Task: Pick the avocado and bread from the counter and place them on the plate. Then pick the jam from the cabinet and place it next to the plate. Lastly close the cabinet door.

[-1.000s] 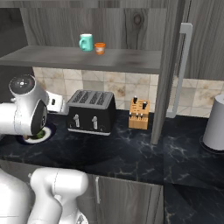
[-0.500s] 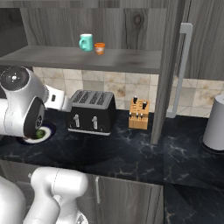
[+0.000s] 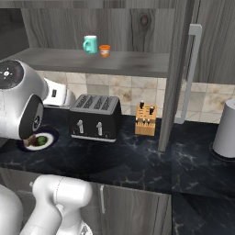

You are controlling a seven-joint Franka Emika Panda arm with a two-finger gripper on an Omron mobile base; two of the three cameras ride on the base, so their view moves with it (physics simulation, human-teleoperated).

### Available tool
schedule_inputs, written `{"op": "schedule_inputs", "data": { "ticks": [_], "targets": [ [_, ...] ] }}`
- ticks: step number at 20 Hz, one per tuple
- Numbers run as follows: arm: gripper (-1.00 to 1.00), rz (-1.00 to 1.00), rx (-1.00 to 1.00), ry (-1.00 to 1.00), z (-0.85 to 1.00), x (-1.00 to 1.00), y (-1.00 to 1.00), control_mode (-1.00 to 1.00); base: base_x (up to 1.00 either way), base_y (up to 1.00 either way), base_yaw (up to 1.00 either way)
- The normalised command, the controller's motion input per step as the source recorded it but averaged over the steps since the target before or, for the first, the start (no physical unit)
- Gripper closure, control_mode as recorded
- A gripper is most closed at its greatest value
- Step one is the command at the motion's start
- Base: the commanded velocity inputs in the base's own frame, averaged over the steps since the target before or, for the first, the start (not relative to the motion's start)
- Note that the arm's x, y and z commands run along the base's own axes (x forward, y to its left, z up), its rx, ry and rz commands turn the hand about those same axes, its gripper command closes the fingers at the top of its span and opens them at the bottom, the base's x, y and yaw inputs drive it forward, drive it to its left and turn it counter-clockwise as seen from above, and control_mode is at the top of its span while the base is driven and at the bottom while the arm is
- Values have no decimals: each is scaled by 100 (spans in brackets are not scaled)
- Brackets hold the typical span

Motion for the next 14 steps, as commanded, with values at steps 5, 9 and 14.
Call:
{"op": "schedule_inputs", "data": {
  "ticks": [5, 9, 14],
  "targets": [
    [-100, 0, 0, -13, 22, 0, 0, -100, 0, 0, 0],
    [-100, 0, 0, -12, 17, 6, -1, -100, 0, 0, 0],
    [-100, 0, 0, -7, 23, 8, -6, -100, 0, 0, 0]
  ]
}}
